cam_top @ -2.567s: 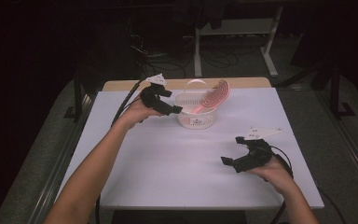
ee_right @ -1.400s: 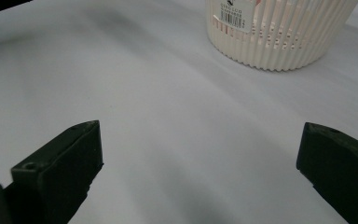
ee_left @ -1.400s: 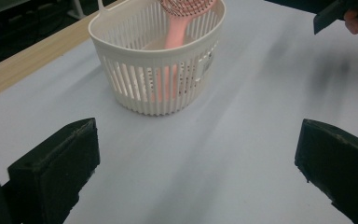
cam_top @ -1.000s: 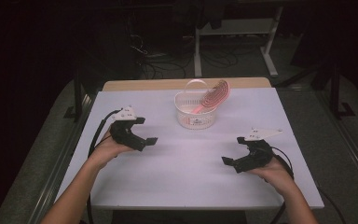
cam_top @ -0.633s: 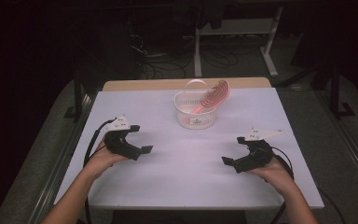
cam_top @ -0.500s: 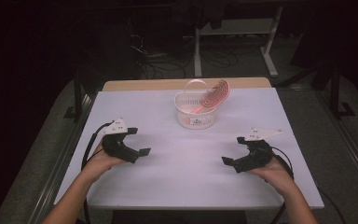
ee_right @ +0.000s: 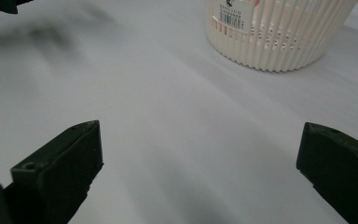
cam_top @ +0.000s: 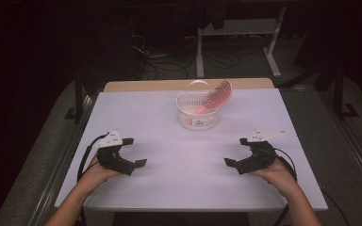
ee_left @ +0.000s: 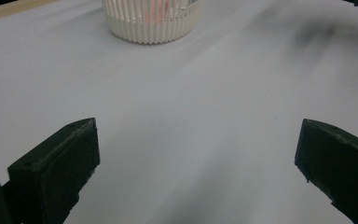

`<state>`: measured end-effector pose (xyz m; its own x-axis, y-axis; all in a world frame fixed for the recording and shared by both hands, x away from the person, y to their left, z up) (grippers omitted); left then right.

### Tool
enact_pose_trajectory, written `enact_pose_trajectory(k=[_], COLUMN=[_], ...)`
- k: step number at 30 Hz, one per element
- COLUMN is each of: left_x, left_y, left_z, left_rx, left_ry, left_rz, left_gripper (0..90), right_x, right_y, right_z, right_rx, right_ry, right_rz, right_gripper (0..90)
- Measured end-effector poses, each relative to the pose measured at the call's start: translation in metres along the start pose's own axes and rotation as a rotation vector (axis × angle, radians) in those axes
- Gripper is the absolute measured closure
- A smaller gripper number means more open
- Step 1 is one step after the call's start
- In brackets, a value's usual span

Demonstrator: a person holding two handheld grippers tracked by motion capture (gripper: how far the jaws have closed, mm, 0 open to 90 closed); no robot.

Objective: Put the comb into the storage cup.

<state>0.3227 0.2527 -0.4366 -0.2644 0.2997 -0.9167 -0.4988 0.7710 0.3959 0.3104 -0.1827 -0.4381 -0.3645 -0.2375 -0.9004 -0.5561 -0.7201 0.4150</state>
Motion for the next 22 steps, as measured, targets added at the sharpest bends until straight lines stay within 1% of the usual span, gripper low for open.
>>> enact_pose_trajectory(k=[7, 9, 12, 17, 22], left_x=[0.01, 0.012, 0.013, 0.013, 0.014], left_y=[0.006, 0.007, 0.007, 0.007, 0.006], left_z=[-0.002, -0.001, 0.0, -0.001, -0.001], left_rx=[-0.006, -0.003, -0.008, -0.003, 0.0], left_ry=[-0.007, -0.013, -0.012, -0.012, -0.011], left_rz=[-0.012, 0.0, 0.003, 0.002, 0.016], left_gripper=[0.0, 0.0, 0.0, 0.0, 0.0], right_x=[0.001, 0.002, 0.003, 0.004, 0.005], right_y=[0.0, 0.0, -0.001, -0.001, -0.001], right_z=[-0.001, -0.001, -0.001, -0.001, -0.001], right_rx=[0.004, 0.002, 0.001, 0.003, 0.004], right_ry=[-0.001, 0.0, 0.0, 0.0, 0.0], right_rz=[0.005, 0.004, 0.008, 0.014, 0.014], right_gripper=[0.0, 0.0, 0.0, 0.0, 0.0])
Point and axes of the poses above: each handheld gripper's, and its own axes: y roughly backward along the jaws, x roughly out of its underside, z roughly to its left, the point moved 2 cm from there along -y, roughly forward along the jaws, and after that the axes turned 9 degrees about -z, right-handed, at the moved point
